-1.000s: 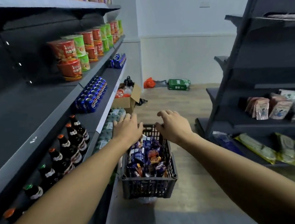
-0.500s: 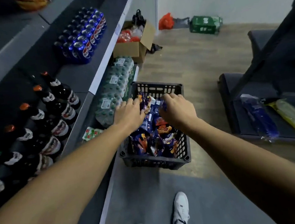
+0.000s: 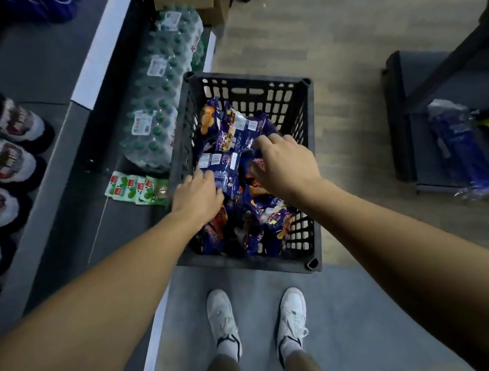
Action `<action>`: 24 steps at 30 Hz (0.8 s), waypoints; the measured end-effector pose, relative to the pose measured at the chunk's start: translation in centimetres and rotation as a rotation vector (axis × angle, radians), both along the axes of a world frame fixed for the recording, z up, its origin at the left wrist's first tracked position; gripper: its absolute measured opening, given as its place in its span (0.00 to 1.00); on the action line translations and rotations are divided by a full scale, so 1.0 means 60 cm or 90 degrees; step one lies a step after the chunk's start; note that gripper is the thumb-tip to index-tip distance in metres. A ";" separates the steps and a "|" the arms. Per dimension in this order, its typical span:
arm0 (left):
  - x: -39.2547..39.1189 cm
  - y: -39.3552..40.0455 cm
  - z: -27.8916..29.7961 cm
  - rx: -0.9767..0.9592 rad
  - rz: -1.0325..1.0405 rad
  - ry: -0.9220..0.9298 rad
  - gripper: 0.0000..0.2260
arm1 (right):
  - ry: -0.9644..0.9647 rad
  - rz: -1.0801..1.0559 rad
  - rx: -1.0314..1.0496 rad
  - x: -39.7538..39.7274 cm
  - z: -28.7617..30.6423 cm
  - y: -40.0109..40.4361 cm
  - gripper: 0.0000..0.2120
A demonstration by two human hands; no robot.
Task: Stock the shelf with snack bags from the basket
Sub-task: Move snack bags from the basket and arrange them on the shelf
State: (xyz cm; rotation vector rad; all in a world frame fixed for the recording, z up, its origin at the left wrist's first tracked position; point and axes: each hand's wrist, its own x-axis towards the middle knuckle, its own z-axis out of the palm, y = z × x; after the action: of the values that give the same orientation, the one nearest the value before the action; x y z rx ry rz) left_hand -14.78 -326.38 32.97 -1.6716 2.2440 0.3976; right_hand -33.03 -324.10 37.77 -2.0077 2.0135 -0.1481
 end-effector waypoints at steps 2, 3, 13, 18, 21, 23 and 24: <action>0.002 -0.006 -0.042 0.033 0.002 -0.006 0.18 | -0.001 -0.019 0.012 -0.007 -0.027 -0.006 0.20; 0.003 -0.007 -0.062 0.049 0.004 -0.010 0.17 | -0.003 -0.025 0.024 -0.009 -0.040 -0.007 0.20; 0.024 -0.024 -0.157 0.126 0.033 -0.093 0.22 | 0.016 -0.037 0.102 0.003 -0.138 -0.007 0.20; 0.018 -0.028 -0.170 0.158 0.036 -0.147 0.27 | 0.017 -0.034 0.106 0.010 -0.156 -0.008 0.20; 0.004 -0.035 -0.150 0.190 0.099 -0.123 0.26 | 0.021 -0.036 0.118 0.007 -0.153 -0.013 0.20; -0.007 -0.049 -0.127 0.197 0.123 -0.100 0.25 | 0.013 -0.043 0.118 0.006 -0.144 -0.018 0.20; -0.012 -0.058 -0.114 0.195 0.124 -0.092 0.25 | 0.007 -0.046 0.116 0.006 -0.139 -0.020 0.20</action>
State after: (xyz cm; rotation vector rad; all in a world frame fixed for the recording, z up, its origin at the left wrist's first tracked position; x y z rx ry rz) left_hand -15.49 -329.89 26.15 -1.6970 1.8196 0.6122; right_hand -32.67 -325.27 29.40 -1.8305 2.0284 0.0307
